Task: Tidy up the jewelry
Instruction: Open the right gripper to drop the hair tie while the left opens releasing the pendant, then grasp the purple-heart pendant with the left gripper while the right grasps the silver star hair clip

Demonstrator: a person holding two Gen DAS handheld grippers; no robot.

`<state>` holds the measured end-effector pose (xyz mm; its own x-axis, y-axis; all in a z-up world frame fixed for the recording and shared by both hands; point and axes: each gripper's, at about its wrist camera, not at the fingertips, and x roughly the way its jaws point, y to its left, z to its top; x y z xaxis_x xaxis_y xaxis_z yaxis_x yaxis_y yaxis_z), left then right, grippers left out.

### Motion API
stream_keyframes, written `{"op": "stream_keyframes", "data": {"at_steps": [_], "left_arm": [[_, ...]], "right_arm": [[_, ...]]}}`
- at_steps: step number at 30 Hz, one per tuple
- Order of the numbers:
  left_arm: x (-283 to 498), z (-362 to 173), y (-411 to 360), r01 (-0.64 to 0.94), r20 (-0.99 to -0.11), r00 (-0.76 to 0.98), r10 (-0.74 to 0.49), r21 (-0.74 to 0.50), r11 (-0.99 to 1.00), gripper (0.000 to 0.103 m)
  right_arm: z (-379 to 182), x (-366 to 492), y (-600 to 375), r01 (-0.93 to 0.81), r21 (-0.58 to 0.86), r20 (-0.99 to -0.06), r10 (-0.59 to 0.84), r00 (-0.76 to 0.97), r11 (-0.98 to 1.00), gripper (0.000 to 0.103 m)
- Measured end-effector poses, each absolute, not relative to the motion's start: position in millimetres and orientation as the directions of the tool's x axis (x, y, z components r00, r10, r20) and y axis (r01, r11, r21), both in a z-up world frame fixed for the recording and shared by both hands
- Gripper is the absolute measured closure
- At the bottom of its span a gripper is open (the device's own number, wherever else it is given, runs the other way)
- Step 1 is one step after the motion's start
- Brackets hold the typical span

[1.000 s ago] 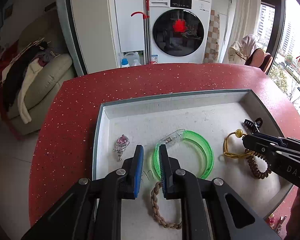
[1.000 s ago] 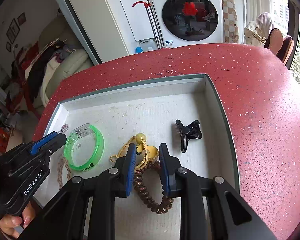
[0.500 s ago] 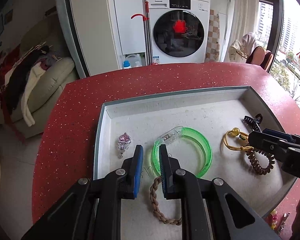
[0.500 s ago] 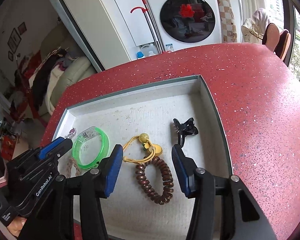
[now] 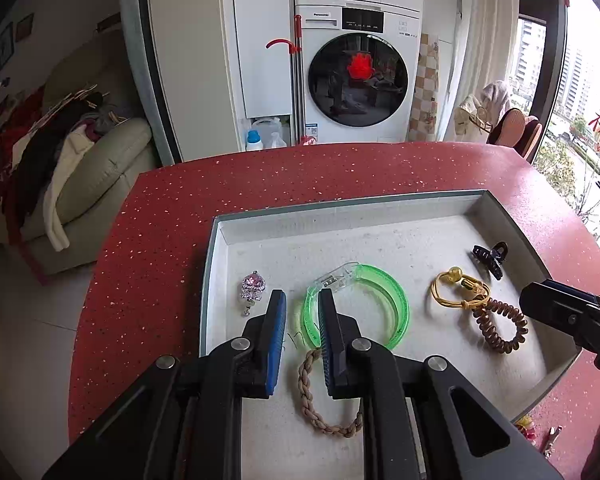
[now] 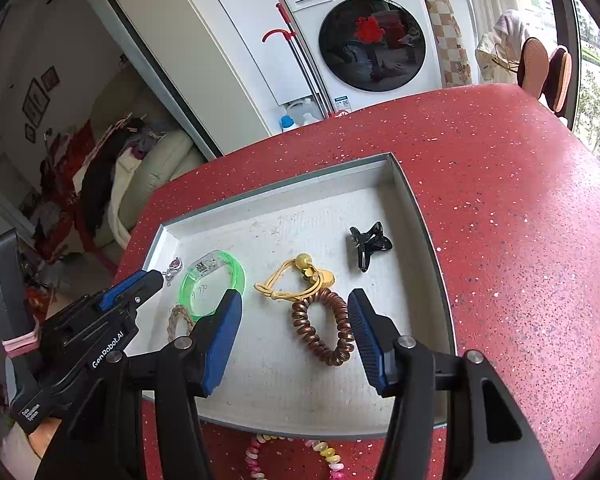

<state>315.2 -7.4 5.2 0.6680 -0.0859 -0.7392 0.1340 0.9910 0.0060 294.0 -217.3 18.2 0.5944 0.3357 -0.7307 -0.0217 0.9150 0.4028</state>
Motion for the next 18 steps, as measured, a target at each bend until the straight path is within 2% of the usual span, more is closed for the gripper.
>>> {"op": "stream_keyframes", "data": {"at_steps": [1, 2, 3, 5, 7, 9, 11, 18], "left_arm": [[314, 6, -6, 0.135, -0.74, 0.666, -0.091, 0.0, 0.991, 0.059], [313, 8, -5, 0.131, -0.741, 0.665, -0.094, -0.007, 0.991, 0.014], [311, 11, -3, 0.116, -0.734, 0.674, -0.087, -0.011, 0.993, 0.0], [303, 20, 0, 0.105, -0.7, 0.71, -0.079, -0.006, 0.994, 0.0], [300, 25, 0, 0.114, -0.702, 0.708, -0.083, -0.002, 0.993, 0.0], [295, 29, 1, 0.114, -0.699, 0.711, -0.084, -0.003, 0.993, 0.0], [288, 32, 2, 0.117, -0.696, 0.713, -0.087, -0.005, 0.993, 0.0], [260, 42, 9, 0.121, -0.699, 0.71, -0.09, -0.005, 0.993, 0.0]], "right_arm": [[19, 293, -218, -0.022, 0.412, -0.729, 0.344, 0.592, 0.911, 0.043], [20, 290, -218, -0.022, 0.418, -0.727, 0.348, 0.592, 0.908, 0.043], [21, 289, -219, -0.022, 0.418, -0.725, 0.348, 0.595, 0.908, 0.042], [22, 285, -219, -0.025, 0.416, -0.723, 0.347, 0.597, 0.909, 0.041], [23, 281, -219, -0.026, 0.424, -0.72, 0.354, 0.596, 0.905, 0.04], [26, 274, -218, -0.037, 0.436, -0.712, 0.37, 0.597, 0.899, 0.035], [30, 266, -216, -0.054, 0.441, -0.699, 0.38, 0.606, 0.896, 0.017], [46, 232, -215, -0.084, 0.454, -0.647, 0.393, 0.654, 0.887, 0.014]]}}
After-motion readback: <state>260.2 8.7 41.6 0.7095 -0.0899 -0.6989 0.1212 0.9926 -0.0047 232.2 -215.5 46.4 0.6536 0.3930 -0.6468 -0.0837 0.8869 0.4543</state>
